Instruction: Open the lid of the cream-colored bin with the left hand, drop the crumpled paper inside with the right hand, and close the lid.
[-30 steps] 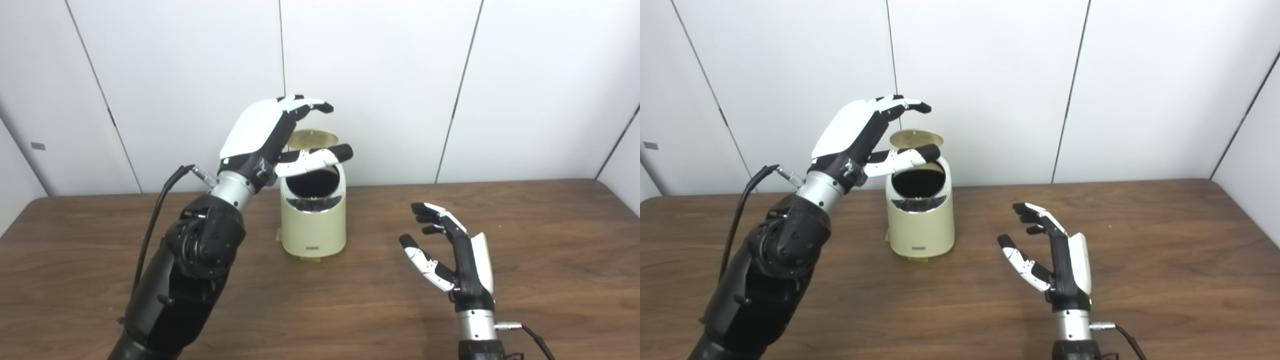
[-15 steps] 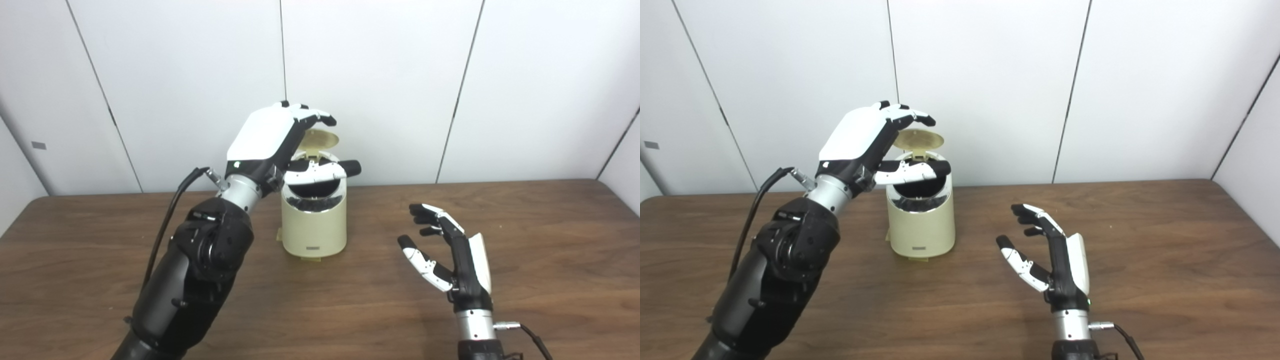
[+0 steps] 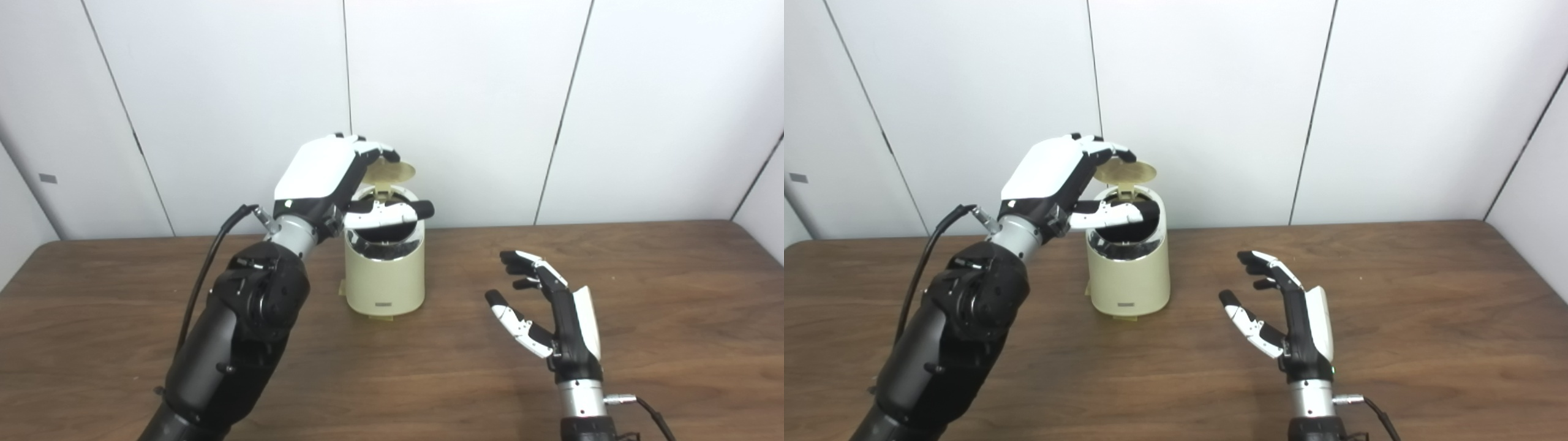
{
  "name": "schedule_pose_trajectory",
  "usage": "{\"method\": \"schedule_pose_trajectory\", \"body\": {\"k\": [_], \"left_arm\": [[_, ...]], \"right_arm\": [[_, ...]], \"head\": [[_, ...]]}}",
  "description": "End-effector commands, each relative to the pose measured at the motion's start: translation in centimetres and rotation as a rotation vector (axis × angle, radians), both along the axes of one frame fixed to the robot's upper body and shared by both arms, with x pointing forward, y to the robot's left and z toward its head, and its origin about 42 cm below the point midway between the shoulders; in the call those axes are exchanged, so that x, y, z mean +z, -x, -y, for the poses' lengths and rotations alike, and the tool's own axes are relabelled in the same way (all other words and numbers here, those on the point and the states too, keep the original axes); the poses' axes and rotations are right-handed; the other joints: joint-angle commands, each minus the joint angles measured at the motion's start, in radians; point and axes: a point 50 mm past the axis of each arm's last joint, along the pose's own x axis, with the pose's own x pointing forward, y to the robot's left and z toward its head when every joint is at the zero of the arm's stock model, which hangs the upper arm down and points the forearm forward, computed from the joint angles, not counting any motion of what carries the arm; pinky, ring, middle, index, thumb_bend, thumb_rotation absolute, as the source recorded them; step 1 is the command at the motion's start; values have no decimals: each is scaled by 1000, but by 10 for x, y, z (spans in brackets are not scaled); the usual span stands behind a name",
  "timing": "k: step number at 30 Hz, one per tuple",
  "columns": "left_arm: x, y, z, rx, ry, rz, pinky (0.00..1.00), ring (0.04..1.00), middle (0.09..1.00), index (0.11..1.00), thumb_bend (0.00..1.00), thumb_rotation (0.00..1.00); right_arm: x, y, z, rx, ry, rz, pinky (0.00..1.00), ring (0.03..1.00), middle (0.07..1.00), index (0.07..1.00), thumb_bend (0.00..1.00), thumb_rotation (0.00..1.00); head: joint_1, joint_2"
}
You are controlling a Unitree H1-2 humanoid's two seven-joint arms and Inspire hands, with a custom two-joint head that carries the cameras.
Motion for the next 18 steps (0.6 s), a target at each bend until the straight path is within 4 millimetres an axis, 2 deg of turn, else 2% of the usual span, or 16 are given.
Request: {"method": "schedule_pose_trajectory", "body": {"k": [1,5,9,18], "left_arm": [[29,-8,5,7,3,86,1000,930,833,805,997,974],[28,-13,5,20,3,80,1000,928,830,805,998,966],[28,-17,6,26,13,75,1000,935,832,809,991,961],[30,-21,7,20,45,70,1000,931,852,807,1000,960]], "right_arm": [[-29,15,-19,29,-47,-75,597,704,723,704,272,411],[-30,14,-20,34,-47,-74,583,697,717,696,273,397],[-31,15,-21,32,-44,-84,590,702,720,703,279,437],[-31,14,-22,36,-52,-73,582,697,718,698,281,440]], "head": [[-2,0],[-4,-1],[-5,-2],[-7,-4]]}}
